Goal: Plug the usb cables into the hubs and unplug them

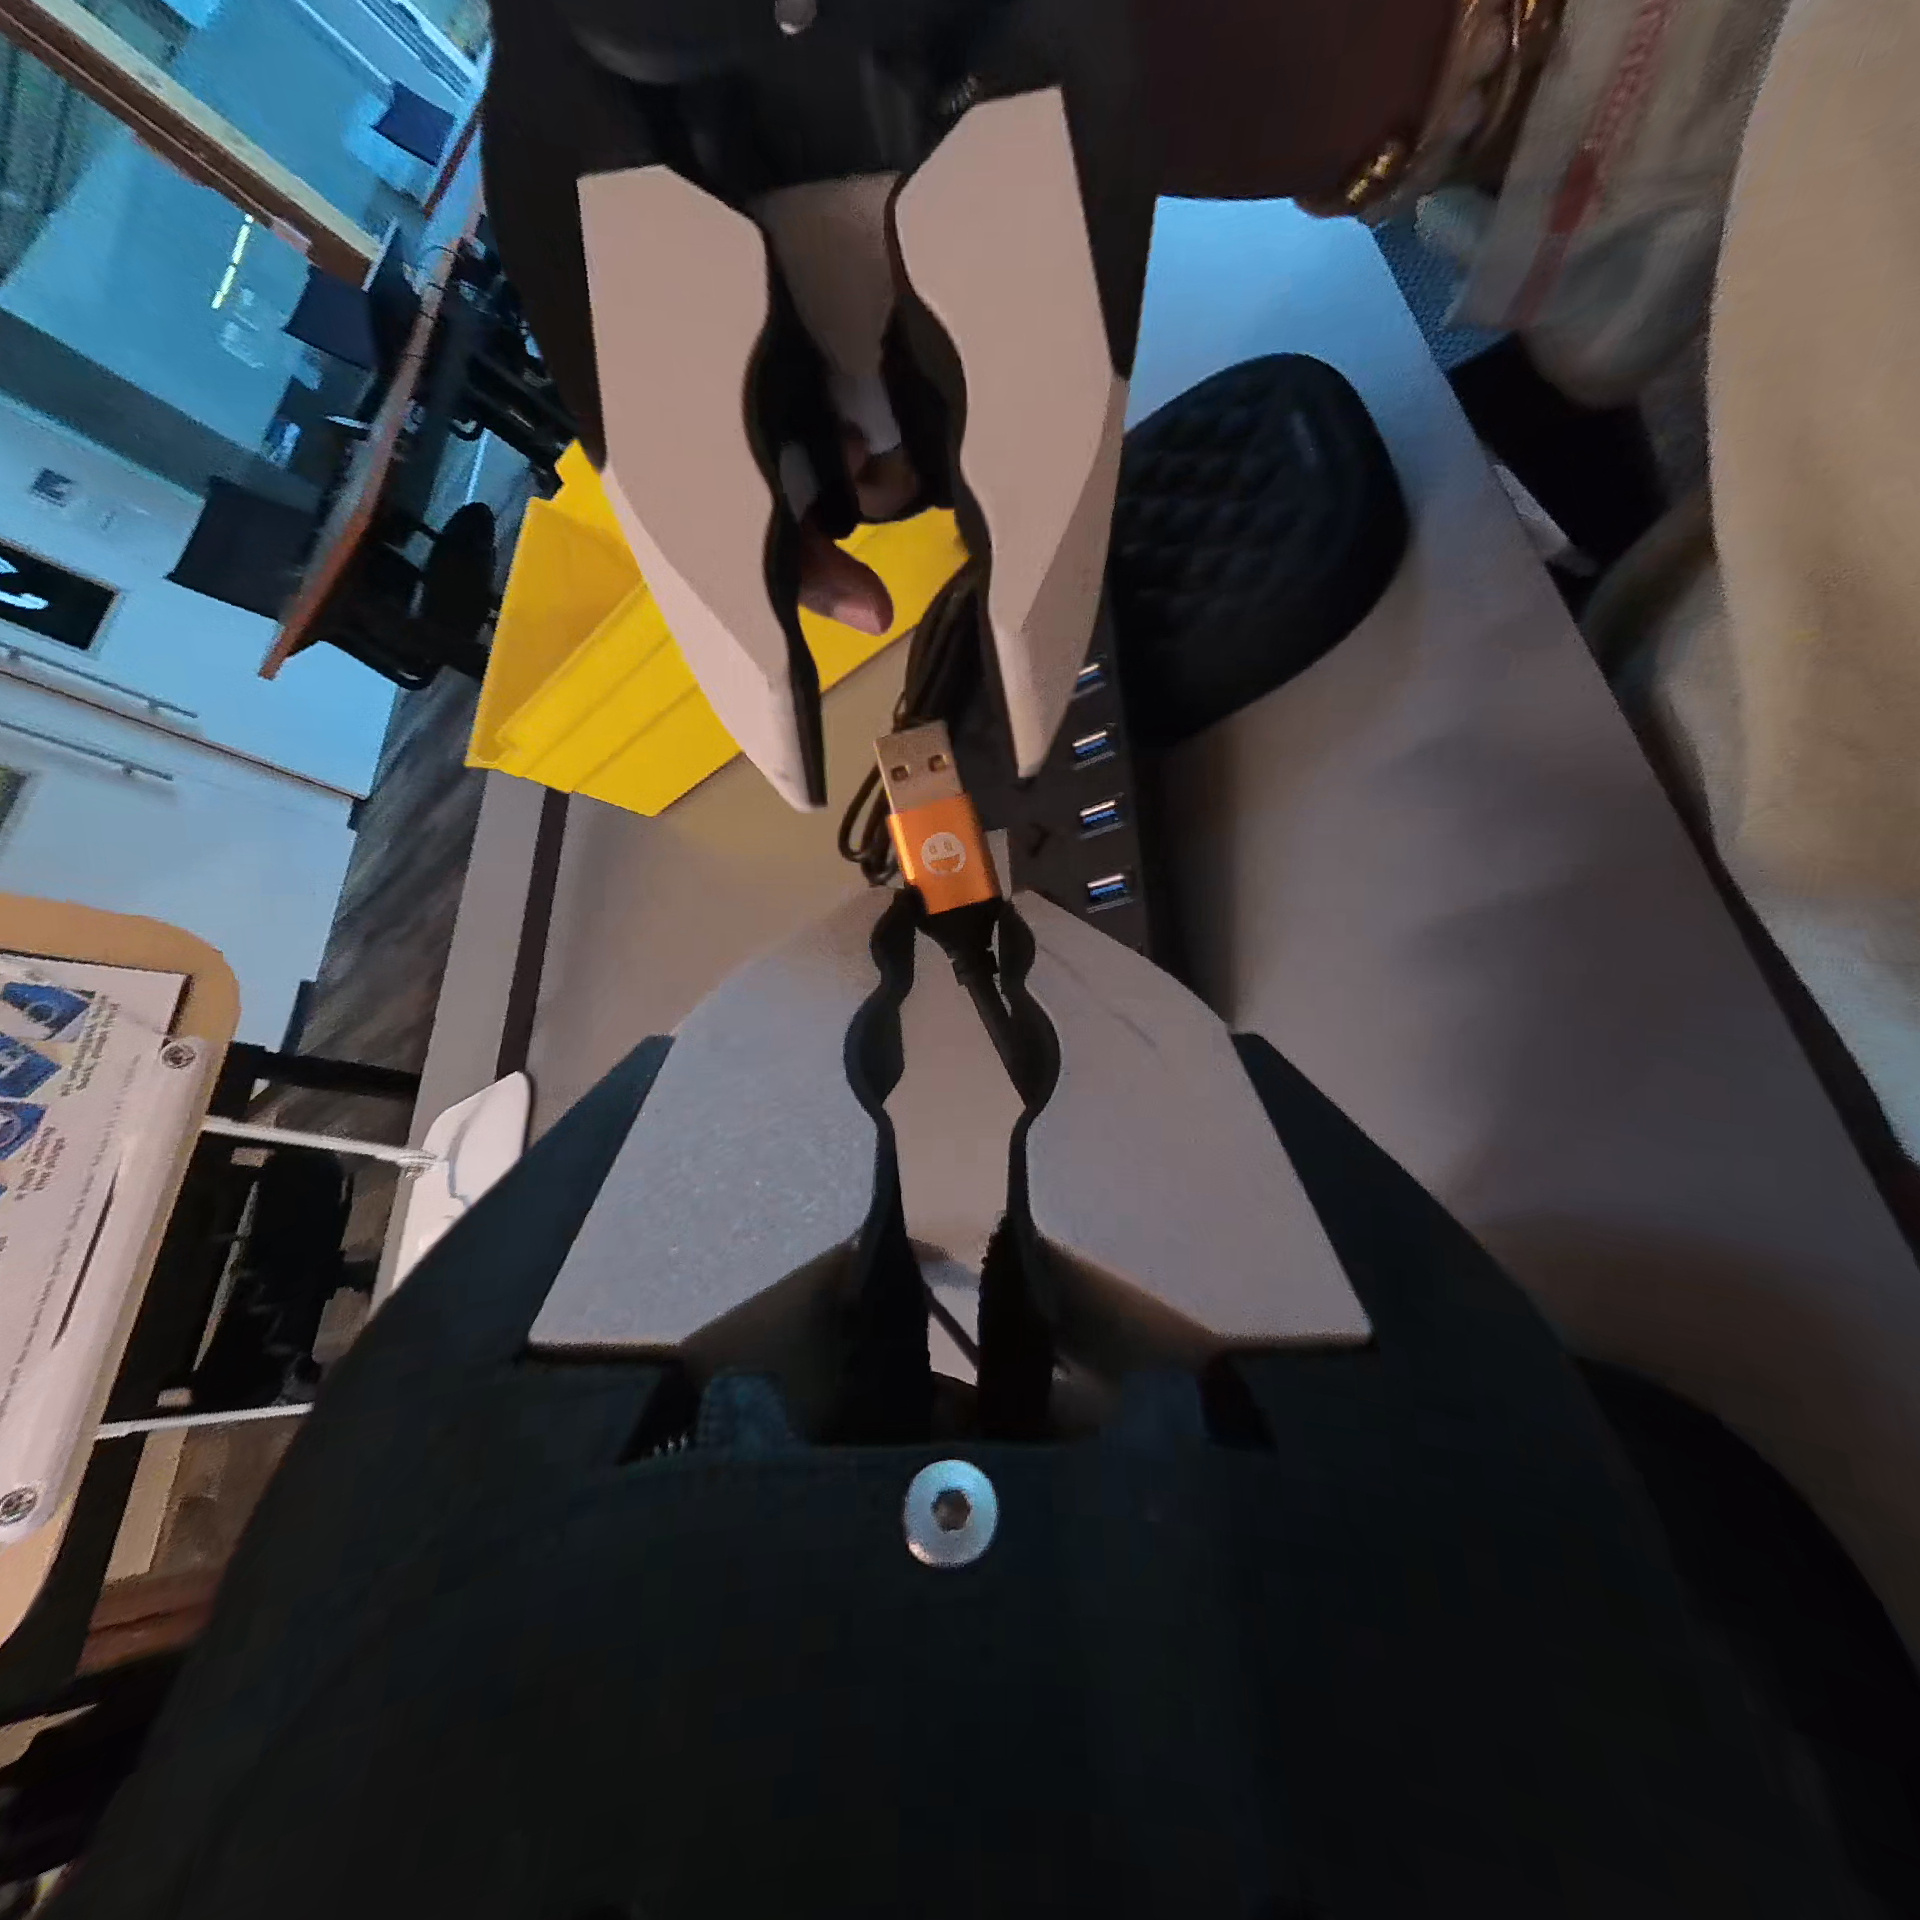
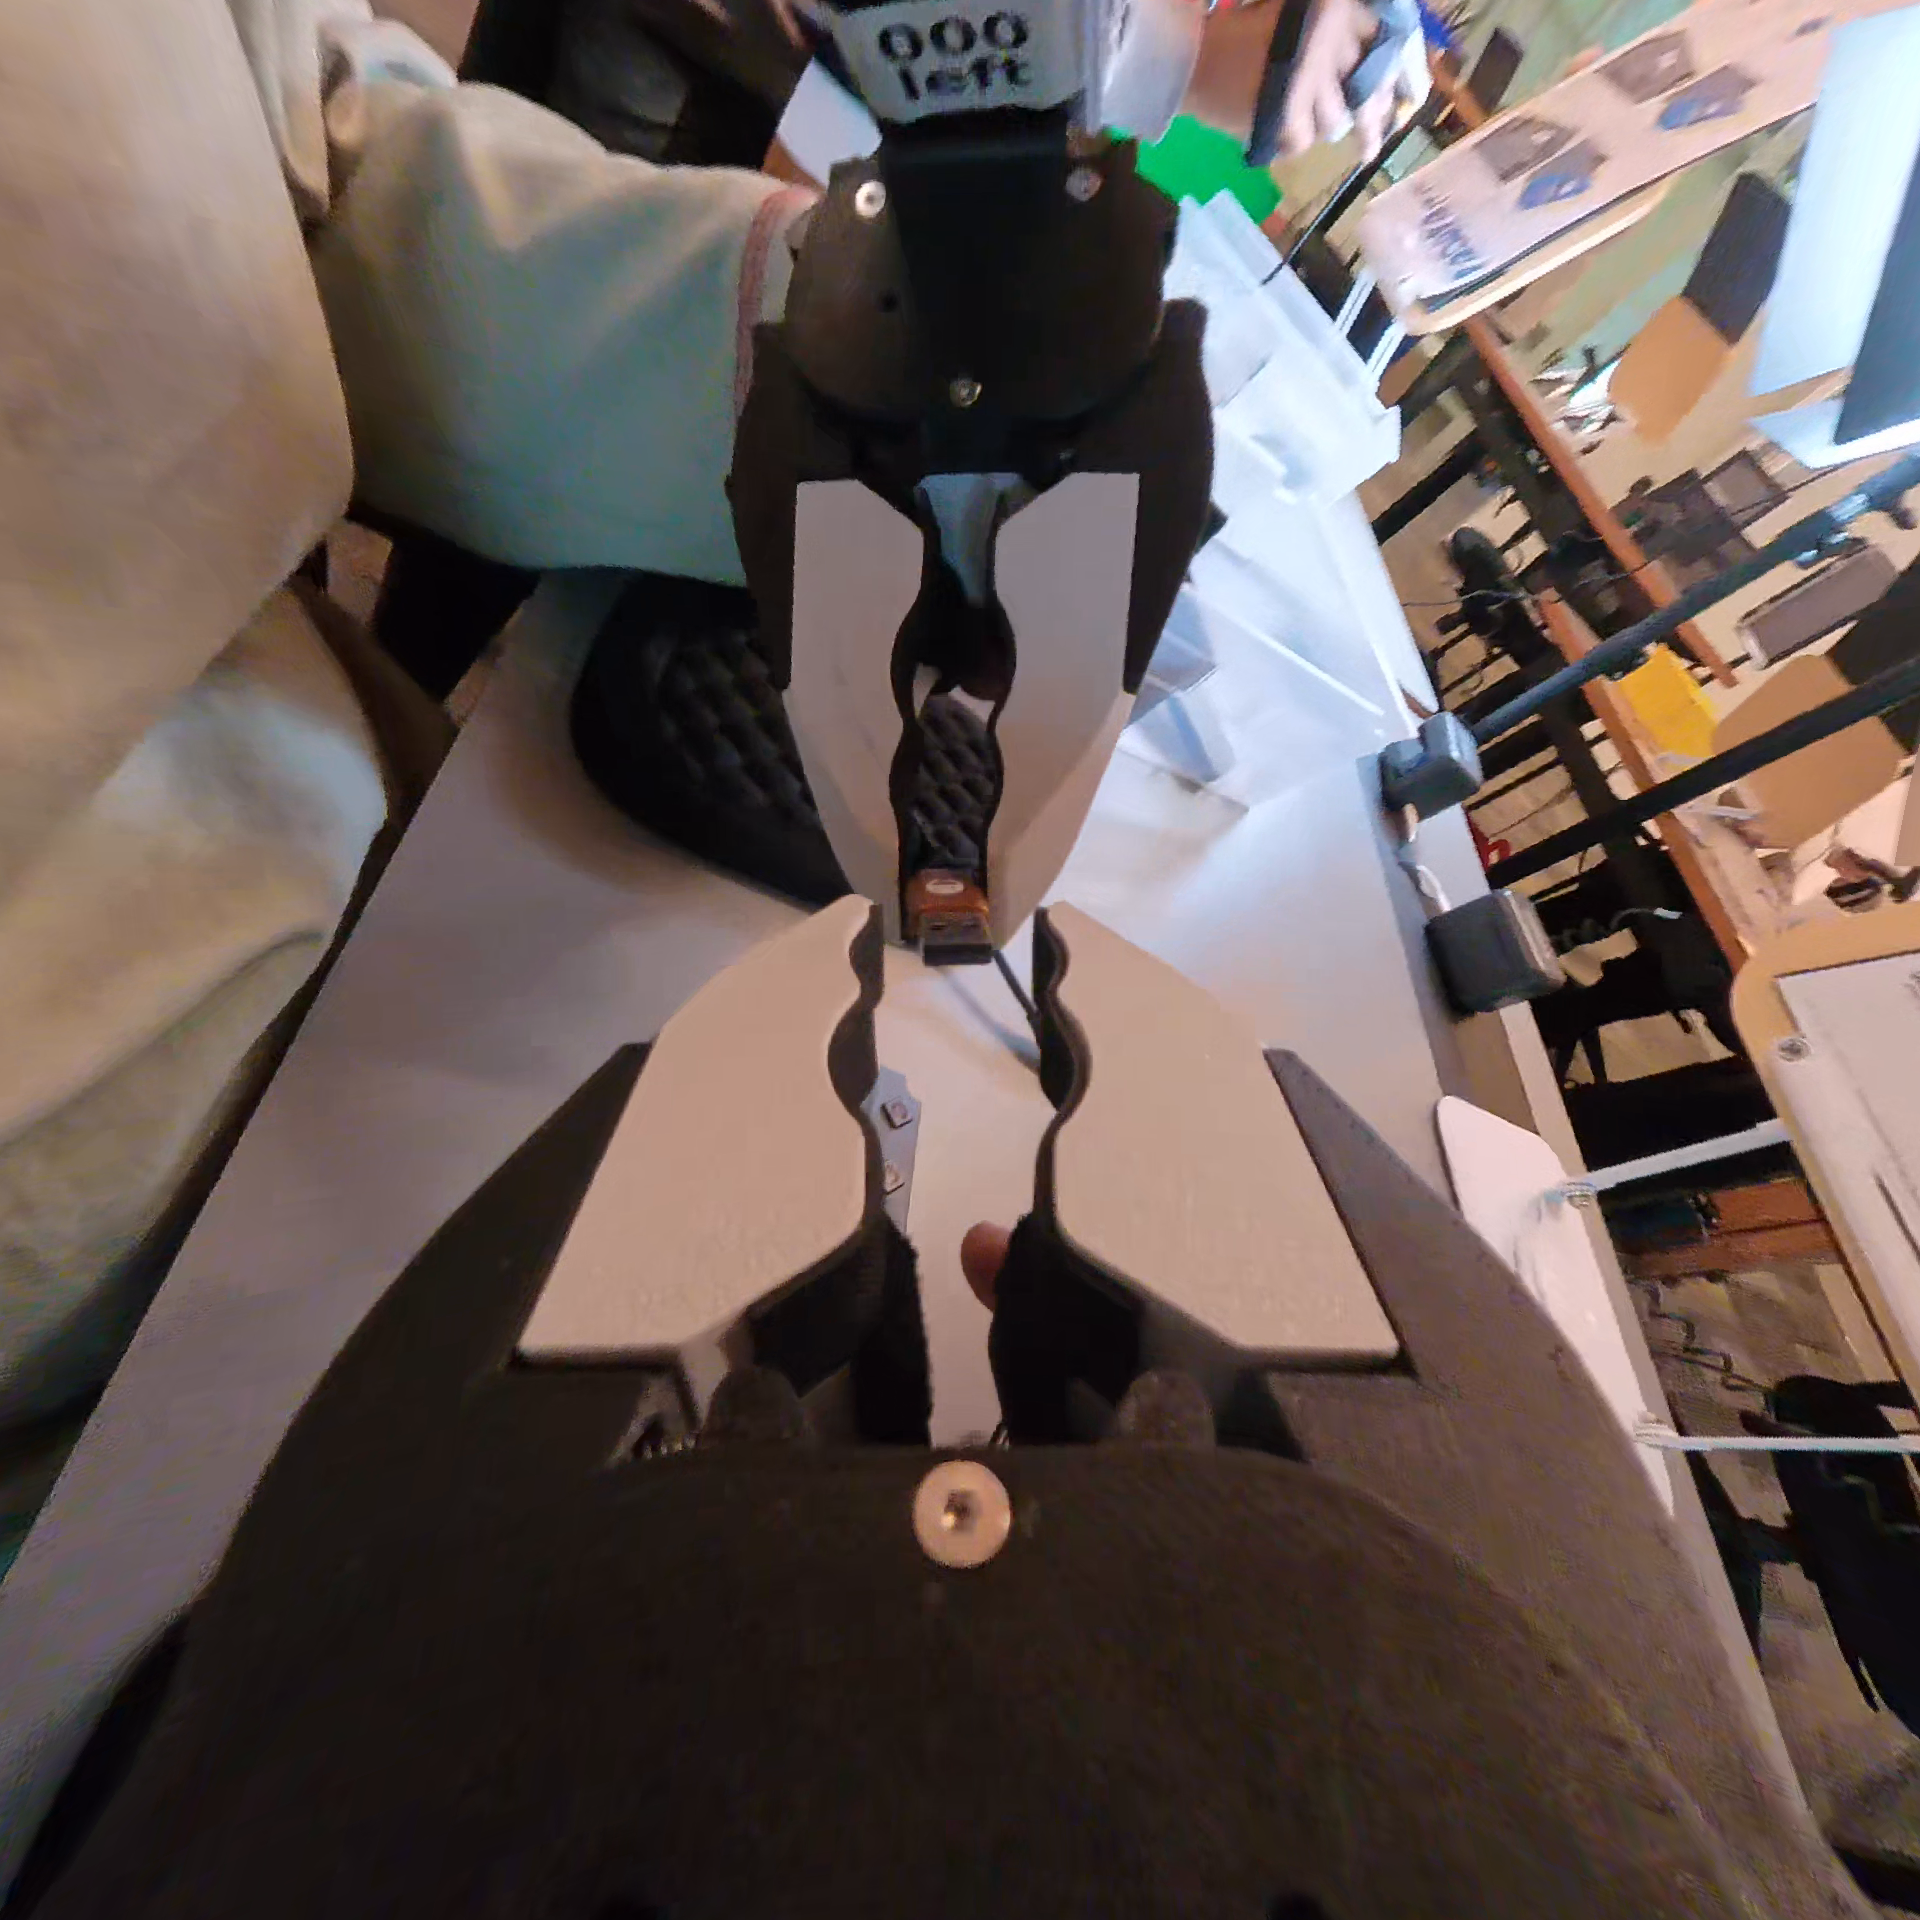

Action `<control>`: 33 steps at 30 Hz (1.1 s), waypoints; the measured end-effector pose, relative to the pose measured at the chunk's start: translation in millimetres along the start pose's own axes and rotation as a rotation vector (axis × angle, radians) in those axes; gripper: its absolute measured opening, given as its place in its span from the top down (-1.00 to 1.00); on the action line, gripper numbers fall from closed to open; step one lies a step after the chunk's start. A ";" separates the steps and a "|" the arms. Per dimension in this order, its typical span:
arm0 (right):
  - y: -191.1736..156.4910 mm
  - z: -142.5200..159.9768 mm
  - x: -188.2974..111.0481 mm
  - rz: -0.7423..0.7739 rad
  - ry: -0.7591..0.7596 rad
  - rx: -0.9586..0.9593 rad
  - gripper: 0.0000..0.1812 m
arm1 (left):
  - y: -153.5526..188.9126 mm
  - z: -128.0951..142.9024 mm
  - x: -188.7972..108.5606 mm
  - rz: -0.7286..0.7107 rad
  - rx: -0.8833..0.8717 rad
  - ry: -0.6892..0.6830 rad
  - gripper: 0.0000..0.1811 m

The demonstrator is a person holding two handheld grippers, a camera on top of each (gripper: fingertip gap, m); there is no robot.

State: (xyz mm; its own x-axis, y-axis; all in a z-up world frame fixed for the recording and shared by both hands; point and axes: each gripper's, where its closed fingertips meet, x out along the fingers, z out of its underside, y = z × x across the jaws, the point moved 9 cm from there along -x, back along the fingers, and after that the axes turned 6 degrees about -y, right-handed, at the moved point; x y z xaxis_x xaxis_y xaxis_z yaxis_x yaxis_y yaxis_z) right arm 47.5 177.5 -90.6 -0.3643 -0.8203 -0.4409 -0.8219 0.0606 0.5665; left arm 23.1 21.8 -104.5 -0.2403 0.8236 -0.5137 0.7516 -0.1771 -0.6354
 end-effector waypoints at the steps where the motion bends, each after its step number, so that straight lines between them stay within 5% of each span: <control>1: -0.9 0.7 2.4 -0.011 -0.016 -0.004 0.75 | 1.2 0.1 1.1 0.006 -0.001 0.000 0.83; 9: -1.6 4.4 8.3 -0.035 -0.059 0.023 0.86 | 4.0 4.1 -0.9 0.014 -0.019 0.017 0.83; 13: 12.2 6.5 -0.2 0.108 0.038 0.125 0.87 | -12.4 3.0 -19.2 -0.335 -0.108 0.119 0.44; 15: 23.4 10.9 -5.9 0.223 0.127 0.234 0.86 | -15.5 -3.3 -40.6 -0.538 -0.291 0.378 0.45; 17: 33.4 14.7 -8.1 0.310 0.228 0.343 0.86 | -3.4 -10.8 -51.8 -0.453 -0.502 0.737 0.62; 19: 41.9 14.6 -8.0 0.348 0.339 0.441 0.86 | 12.1 -16.5 -40.4 -0.252 -0.586 0.947 0.68; 21: 47.4 8.8 -7.6 0.307 0.484 0.531 0.87 | 16.3 -16.9 -12.2 -0.126 -0.614 0.911 0.62; 23: 47.1 0.2 -7.6 0.188 0.626 0.582 0.87 | 12.4 -6.8 8.4 -0.193 -0.681 0.867 0.49; 27: 35.4 -3.4 3.3 -0.094 0.704 0.653 0.87 | -3.0 5.0 -3.9 -0.184 -0.816 1.109 0.48; 33: 24.0 -0.5 17.7 -0.142 0.709 0.671 0.87 | -5.1 5.6 -16.3 -0.186 -0.760 1.054 0.73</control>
State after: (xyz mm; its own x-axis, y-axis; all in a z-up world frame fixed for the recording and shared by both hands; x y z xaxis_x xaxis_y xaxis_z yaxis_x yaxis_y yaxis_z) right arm 21.6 164.1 -84.4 -0.0765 -0.9825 0.1697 -0.9955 0.0656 -0.0688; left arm 19.7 6.2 -96.2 -0.0447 0.8869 0.4598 0.9989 0.0444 0.0115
